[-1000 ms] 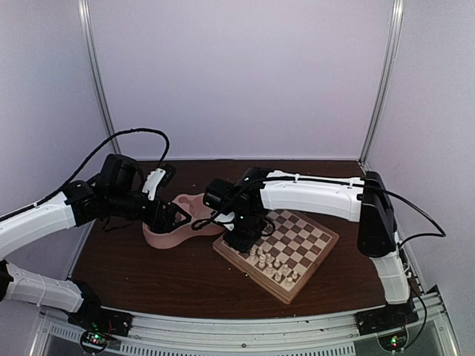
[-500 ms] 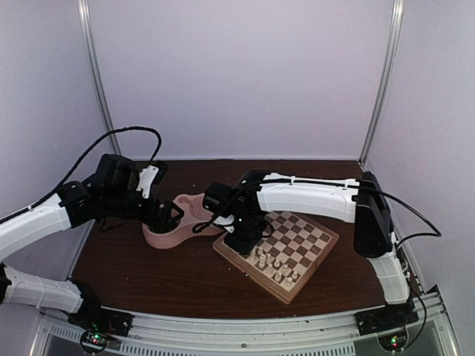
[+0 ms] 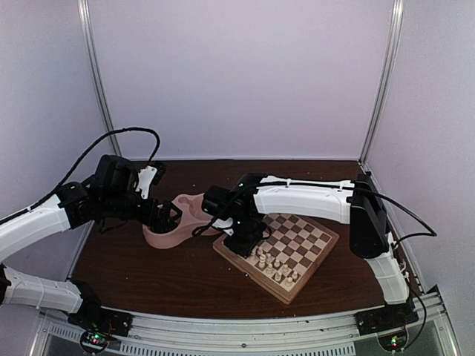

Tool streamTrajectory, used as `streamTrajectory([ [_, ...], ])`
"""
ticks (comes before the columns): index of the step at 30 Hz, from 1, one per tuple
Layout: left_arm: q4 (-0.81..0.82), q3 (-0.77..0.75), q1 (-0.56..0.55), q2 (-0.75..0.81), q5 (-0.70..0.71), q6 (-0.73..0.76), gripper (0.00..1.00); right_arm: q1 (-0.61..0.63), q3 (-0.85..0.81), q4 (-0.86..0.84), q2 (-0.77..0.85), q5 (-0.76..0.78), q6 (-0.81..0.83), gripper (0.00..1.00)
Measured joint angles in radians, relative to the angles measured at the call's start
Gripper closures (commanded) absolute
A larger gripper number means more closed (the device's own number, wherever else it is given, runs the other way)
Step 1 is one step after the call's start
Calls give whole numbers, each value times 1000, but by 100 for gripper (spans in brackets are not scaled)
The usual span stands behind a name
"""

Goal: Set up the chess pieces on the board
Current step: Place the bishop on c1, then reset both arms

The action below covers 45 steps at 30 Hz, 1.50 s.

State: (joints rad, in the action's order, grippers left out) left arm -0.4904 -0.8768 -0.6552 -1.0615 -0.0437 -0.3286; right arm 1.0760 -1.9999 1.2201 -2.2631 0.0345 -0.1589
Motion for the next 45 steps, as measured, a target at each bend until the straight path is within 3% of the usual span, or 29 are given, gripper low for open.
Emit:
streamTrajectory([
  [13, 0, 0, 0, 0, 2, 0, 2, 0, -26, 14, 0, 11, 3, 65],
  [19, -1, 0, 0, 4, 2, 0, 2, 0, -43, 19, 32, 40, 0, 51],
  [23, -6, 1, 0, 12, 2, 0, 2, 0, 0, -29, 159, 90, 5, 36],
  [28, -14, 8, 0, 35, 2, 0, 2, -2, 232, -203, 480, 228, 0, 1],
  [35, -19, 19, 0, 51, 3, 1, 2, -48, 709, -579, 879, 412, -10, 0],
  [45, -38, 43, 1, 59, 130, 5, 2, -194, 1090, -803, 1132, 595, 11, 0],
])
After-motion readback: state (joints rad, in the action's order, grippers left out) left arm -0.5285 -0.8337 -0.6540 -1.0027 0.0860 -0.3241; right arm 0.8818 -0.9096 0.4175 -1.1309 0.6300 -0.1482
